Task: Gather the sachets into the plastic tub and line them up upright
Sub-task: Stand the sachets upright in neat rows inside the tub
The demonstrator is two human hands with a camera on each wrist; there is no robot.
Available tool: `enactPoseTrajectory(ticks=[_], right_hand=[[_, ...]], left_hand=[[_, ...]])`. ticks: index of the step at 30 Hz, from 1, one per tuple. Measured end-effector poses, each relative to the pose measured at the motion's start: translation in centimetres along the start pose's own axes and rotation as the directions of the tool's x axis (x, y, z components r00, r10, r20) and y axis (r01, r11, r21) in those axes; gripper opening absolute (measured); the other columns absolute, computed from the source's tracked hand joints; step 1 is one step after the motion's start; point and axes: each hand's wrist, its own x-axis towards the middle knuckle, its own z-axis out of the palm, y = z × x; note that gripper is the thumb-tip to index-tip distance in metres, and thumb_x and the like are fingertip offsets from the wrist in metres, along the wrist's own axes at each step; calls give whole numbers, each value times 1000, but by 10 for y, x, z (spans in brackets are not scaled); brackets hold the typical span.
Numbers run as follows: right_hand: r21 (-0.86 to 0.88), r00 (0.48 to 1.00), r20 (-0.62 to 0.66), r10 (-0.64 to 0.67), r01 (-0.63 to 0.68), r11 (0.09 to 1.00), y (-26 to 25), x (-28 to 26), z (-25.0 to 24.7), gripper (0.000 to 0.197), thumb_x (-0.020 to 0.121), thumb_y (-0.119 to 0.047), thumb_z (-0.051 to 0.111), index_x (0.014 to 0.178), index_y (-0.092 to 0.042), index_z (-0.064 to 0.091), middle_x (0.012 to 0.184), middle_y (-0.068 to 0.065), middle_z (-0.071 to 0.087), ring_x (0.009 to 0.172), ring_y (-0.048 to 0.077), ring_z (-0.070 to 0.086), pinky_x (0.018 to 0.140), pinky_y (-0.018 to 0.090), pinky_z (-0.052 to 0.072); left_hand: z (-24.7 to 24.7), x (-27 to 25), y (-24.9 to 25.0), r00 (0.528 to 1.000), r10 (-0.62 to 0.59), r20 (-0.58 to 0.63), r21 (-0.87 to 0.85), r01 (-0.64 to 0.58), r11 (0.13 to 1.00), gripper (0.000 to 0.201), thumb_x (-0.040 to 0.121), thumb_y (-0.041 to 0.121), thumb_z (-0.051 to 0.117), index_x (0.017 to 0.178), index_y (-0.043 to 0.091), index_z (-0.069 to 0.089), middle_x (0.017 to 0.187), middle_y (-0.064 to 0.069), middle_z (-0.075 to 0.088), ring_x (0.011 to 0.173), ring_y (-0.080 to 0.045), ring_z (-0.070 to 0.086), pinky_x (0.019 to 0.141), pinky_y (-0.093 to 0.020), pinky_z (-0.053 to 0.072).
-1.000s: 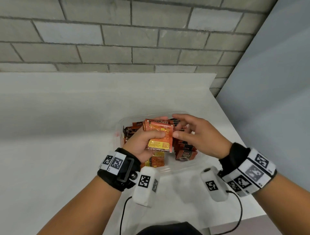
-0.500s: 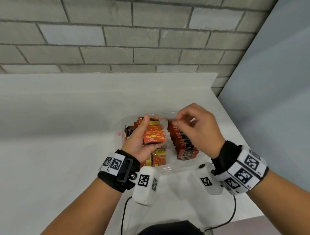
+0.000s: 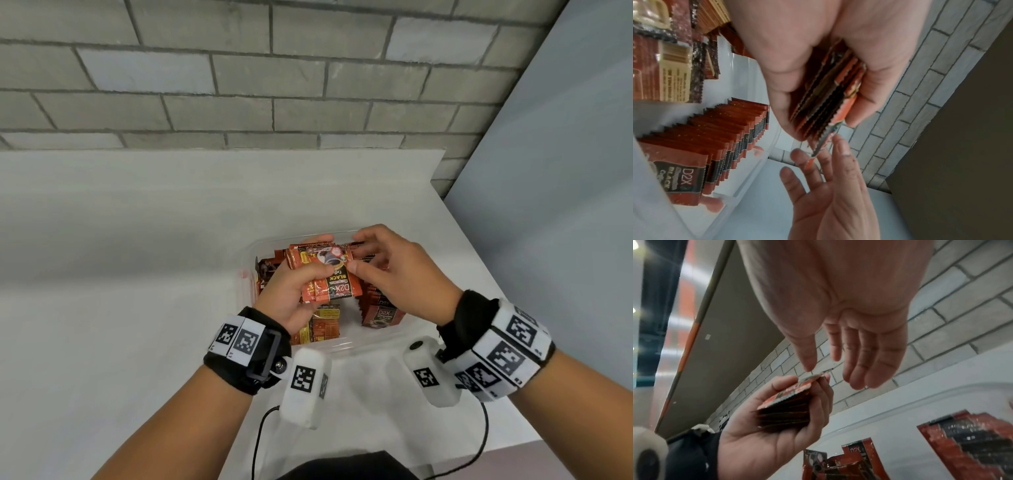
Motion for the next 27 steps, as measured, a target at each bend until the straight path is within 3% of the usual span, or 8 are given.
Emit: enactPoseTrajectory(ticks=[5, 8, 11, 14, 16, 22, 25, 27], right_hand=[[224, 979, 109, 174, -195, 955, -2, -3, 5, 37, 82, -28, 72, 108, -20, 48, 82, 2, 71, 73, 17, 68, 75, 37, 58], [284, 991, 86, 99, -119, 951, -3, -3, 8, 21, 85, -14, 69, 102, -21, 58, 80, 4, 66, 74, 23, 65, 78, 43, 57], [314, 998, 18, 53, -56, 948, -7, 1, 5, 24, 89, -3, 60, 98, -25, 60, 85, 7, 61, 74, 23, 59, 73, 35, 55], [326, 998, 21, 53, -57, 944, -7, 4, 2, 33, 87, 4, 57, 101, -26, 52, 70, -9, 59, 66, 16, 59, 67, 30, 51], [310, 998, 13, 60, -61, 949, -7, 4, 1, 32, 86, 3, 56, 100, -25, 51, 69, -9, 59, 64, 14, 58, 67, 33, 51], [256, 997, 3, 74, -72, 964, -12, 4, 1, 30, 94, -3, 44, 99, -24, 65, 87, -5, 62, 64, 0, 57, 61, 27, 54], [292, 996, 8, 86, -84, 953, -14, 8, -1, 34, 95, -2, 44, 116, -22, 61, 82, -8, 59, 65, 2, 58, 57, 19, 49], [327, 991, 23, 133, -133, 936, -10, 9, -3, 36, 91, 1, 51, 121, -20, 55, 79, -4, 54, 64, 10, 59, 58, 23, 51]], left_hand=[[2, 2, 1, 997, 59, -57, -26, -61, 998, 52, 71, -2, 59, 123, 3, 56, 90, -10, 73, 80, -20, 71, 64, -30, 57], [0, 2, 1, 997, 62, -54, -42, -64, 997, 46, 73, 3, 60, 119, 7, 59, 99, -12, 71, 89, -24, 69, 73, -35, 59], [-3, 1, 0, 999, 36, -40, -30, -37, 999, 34, 75, 12, 60, 108, 7, 63, 95, -11, 72, 86, -21, 70, 80, -37, 56], [-6, 1, 0, 999, 16, -43, -21, -17, 1000, 25, 74, 16, 60, 96, 10, 73, 93, -10, 72, 85, -21, 69, 81, -36, 54], [-6, 1, 0, 999, 4, -43, -28, -6, 1000, 21, 74, 16, 60, 85, 11, 77, 91, -11, 73, 84, -22, 69, 78, -36, 56], [-7, 0, 0, 1000, -14, 11, 58, 13, 998, 26, 75, -1, 69, 99, 6, 65, 89, -13, 71, 79, -24, 70, 71, -37, 58], [-6, 0, -1, 999, -7, 38, 101, 3, 995, 37, 70, -9, 66, 102, 9, 64, 93, -13, 70, 85, -26, 68, 72, -37, 57], [-5, 1, -2, 999, 27, 47, 99, -32, 995, 48, 68, -13, 64, 109, 12, 62, 98, -12, 71, 89, -26, 68, 73, -37, 57]])
